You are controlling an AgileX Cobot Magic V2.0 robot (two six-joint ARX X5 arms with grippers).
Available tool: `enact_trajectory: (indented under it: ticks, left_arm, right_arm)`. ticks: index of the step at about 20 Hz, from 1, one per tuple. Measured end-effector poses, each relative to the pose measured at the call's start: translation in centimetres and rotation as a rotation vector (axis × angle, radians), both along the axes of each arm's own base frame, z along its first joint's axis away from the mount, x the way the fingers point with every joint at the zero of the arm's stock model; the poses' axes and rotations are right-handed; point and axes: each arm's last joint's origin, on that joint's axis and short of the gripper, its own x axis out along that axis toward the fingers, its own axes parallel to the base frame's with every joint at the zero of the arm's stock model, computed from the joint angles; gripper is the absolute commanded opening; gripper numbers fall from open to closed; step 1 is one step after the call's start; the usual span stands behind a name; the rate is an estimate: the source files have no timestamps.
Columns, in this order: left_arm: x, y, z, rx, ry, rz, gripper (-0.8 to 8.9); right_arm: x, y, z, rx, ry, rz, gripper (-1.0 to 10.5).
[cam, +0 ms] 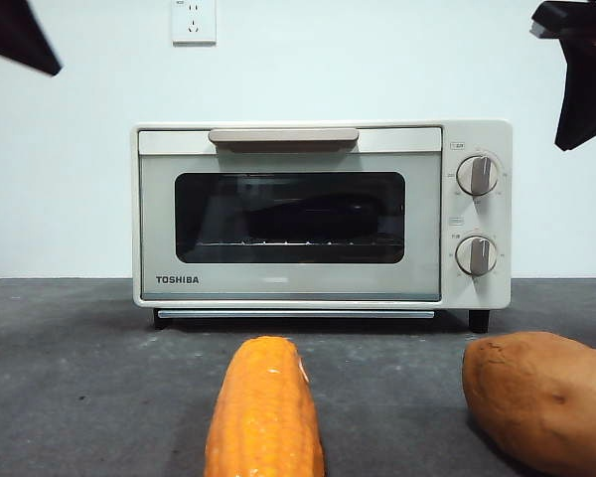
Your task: Take the eggplant from the table,put the eggplant in the oven
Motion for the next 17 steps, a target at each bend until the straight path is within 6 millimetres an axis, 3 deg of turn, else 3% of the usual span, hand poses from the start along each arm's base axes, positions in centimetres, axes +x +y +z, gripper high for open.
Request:
enact_trajectory:
  ticks: [4, 7, 9, 17]
  left_arm:
    - [-2.9, 0.7, -4.9, -0.019, -0.053, 0.126, 0.06]
    - [-4.3, 0.9, -6.9, -0.064, -0.053, 0.167, 0.06]
    - [-4.6, 1.0, -7.3, -0.078, -0.001, 0.182, 0.06]
    - [-4.5, 1.0, -7.3, -0.094, 0.007, 0.191, 0.06]
  right_arm:
    - [0.1, -1.0, -2.4, 0.111, -0.121, 0.005, 0.1]
    - [-0.3, -1.2, -5.4, 0.130, -0.167, 0.005, 0.1]
    - [-0.4, -1.2, -6.3, 0.117, -0.131, 0.004, 0.1]
    - [-0.4, -1.2, -6.1, 0.122, -0.147, 0.004, 0.1]
